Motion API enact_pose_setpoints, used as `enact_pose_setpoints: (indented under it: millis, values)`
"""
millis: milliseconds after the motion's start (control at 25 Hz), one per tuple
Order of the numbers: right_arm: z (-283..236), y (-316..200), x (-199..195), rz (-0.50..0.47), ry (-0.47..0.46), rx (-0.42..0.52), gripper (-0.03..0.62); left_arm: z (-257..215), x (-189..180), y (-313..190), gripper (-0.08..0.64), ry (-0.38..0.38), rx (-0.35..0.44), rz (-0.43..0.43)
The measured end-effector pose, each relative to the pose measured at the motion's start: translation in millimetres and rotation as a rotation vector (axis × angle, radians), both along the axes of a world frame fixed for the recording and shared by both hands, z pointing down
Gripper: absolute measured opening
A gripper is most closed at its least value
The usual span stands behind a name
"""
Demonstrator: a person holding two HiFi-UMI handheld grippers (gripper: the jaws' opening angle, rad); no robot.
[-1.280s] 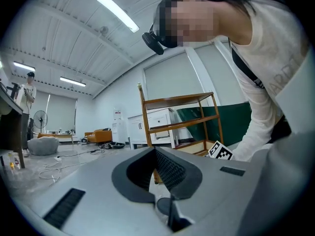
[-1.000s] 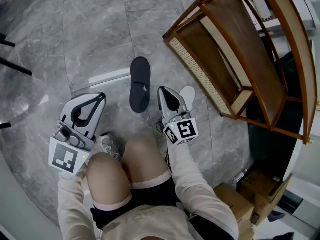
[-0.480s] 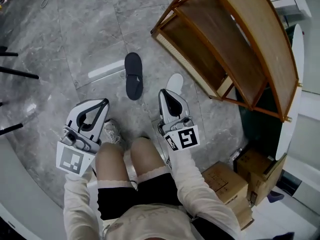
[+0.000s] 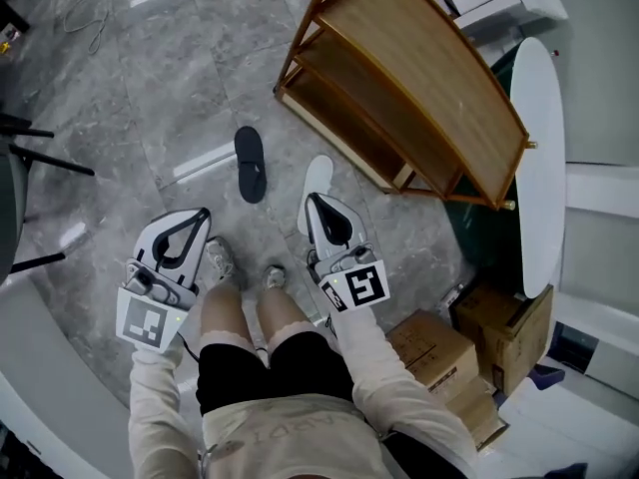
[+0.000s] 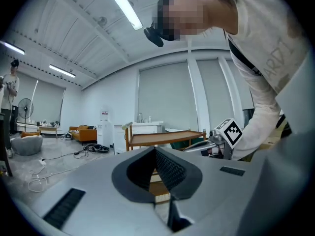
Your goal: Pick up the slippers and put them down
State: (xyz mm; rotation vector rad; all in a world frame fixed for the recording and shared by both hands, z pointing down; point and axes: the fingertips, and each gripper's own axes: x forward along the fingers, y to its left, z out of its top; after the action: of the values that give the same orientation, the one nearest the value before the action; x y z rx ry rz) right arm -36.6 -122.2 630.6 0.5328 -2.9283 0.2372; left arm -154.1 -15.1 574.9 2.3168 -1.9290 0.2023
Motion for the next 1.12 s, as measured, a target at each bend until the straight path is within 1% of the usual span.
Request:
enact_pose_setpoints:
  millis: [120,280,480,720,960,1120]
  values:
    - [-51,2,13,0.014,-0.001,0.010,0.009,-50,10,-1,0.002,0.007,0.012,-0.012]
    - [-113,9,34,0.029,0.000,0.019,0.009,-112,24,4,0.003,0.031,0.041,-0.049]
    - [-174,21,58,0.002,0.007,0.043,0.008,-168,43,13,0.003,0.047,0.066,-0.088]
    - [-226,31,81,-0.013,0.003,0.063,0.008,-215,66,22,0.003,0.028,0.072,-0.099]
    - [-264,35,100,0.003,-0.011,0.067,0.008,-255,87,27,0.003,0.018,0.102,-0.101]
    - [-286,37,109,0.004,-0.020,0.091,0.008,-279,98,30,0.002,0.004,0.135,-0.093]
